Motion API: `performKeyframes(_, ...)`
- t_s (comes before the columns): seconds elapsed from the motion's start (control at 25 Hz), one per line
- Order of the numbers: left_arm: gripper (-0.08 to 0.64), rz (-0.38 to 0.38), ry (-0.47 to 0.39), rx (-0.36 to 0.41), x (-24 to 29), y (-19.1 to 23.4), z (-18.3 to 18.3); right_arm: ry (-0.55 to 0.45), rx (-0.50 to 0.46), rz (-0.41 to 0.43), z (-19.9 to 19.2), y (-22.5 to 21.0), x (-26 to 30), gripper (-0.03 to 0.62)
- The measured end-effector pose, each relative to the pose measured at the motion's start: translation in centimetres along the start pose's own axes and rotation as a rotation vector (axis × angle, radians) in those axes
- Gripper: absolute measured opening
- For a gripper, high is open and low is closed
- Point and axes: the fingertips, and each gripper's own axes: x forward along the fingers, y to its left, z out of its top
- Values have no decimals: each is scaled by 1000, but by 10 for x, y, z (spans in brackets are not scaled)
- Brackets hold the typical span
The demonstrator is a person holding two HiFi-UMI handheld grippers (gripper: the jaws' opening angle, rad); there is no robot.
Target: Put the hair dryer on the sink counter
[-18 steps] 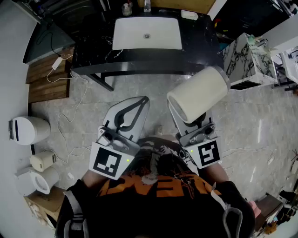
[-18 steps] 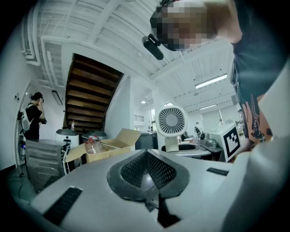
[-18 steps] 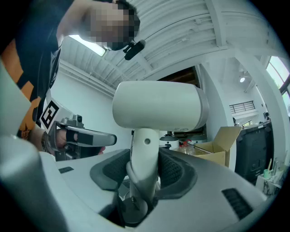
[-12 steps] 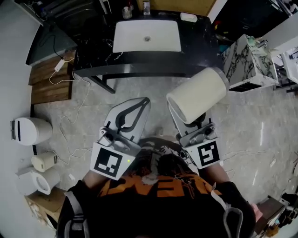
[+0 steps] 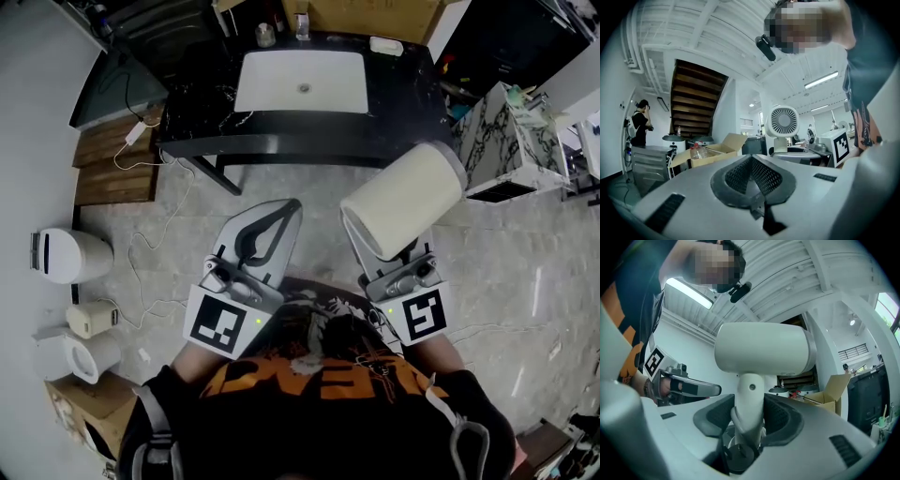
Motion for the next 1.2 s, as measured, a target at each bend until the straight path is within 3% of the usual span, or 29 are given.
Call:
performKeyframes(0.24,21,35,16,17,-3,4,-1,-21,19,24,3,-1,6,196)
performKeyframes(0.48,21,24,6,-23,15,35,-7,8,-4,35,-10,-12,37,196)
performKeyframes(0.8,21,0,2,-65,73,130,-24,29,-1,-19,-36,-54,125,196)
performKeyframes(1.2,21,-110,-31,-83,166,249,-27,71,-38,-92,-68,-107,252,196)
